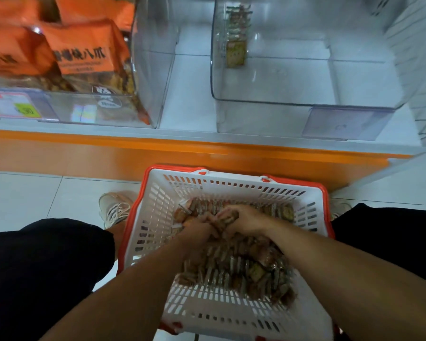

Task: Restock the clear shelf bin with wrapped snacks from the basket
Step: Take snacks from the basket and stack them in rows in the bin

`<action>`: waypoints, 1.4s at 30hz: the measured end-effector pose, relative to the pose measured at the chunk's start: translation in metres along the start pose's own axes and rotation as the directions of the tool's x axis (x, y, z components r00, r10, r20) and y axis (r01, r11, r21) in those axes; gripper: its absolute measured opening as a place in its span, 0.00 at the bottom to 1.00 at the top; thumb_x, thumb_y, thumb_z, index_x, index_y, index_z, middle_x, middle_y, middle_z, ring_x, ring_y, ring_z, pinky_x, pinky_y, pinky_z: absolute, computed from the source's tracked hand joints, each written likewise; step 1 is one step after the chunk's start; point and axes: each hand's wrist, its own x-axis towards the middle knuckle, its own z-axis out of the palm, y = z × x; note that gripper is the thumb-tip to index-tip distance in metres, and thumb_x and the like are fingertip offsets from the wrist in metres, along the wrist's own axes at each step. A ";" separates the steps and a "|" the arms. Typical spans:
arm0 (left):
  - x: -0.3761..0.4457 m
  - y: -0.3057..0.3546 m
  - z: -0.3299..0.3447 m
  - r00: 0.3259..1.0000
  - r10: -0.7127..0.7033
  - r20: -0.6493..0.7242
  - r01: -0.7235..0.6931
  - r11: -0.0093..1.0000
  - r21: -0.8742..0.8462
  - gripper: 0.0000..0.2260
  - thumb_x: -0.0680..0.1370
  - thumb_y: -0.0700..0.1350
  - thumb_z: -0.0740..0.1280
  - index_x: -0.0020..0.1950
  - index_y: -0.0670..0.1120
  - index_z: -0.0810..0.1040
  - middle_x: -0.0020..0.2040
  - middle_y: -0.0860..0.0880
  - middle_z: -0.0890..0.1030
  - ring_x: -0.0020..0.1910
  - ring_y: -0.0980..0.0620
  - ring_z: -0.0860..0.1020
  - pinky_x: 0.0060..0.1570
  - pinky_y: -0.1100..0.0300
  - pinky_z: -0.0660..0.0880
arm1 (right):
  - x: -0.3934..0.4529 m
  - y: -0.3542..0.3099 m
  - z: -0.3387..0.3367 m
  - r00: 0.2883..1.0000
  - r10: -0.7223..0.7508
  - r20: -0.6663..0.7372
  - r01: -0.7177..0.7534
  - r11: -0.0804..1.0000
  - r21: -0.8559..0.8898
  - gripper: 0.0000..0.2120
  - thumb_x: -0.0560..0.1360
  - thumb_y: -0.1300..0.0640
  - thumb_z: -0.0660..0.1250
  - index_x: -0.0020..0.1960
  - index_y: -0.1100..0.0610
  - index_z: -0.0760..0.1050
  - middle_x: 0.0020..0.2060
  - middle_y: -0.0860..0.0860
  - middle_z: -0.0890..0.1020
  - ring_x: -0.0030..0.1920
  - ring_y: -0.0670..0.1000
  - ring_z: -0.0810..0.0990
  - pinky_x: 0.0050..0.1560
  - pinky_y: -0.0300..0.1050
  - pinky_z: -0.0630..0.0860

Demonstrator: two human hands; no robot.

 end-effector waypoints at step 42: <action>-0.211 0.250 0.006 0.818 0.558 0.138 -0.502 0.810 -0.303 0.08 0.74 0.46 0.70 0.48 0.45 0.87 0.47 0.43 0.86 0.44 0.49 0.86 0.32 0.57 0.82 | -0.197 -0.213 -0.129 0.405 -0.808 -0.428 0.715 0.572 -0.402 0.25 0.76 0.70 0.69 0.57 0.39 0.82 0.66 0.42 0.78 0.65 0.39 0.76 0.59 0.33 0.74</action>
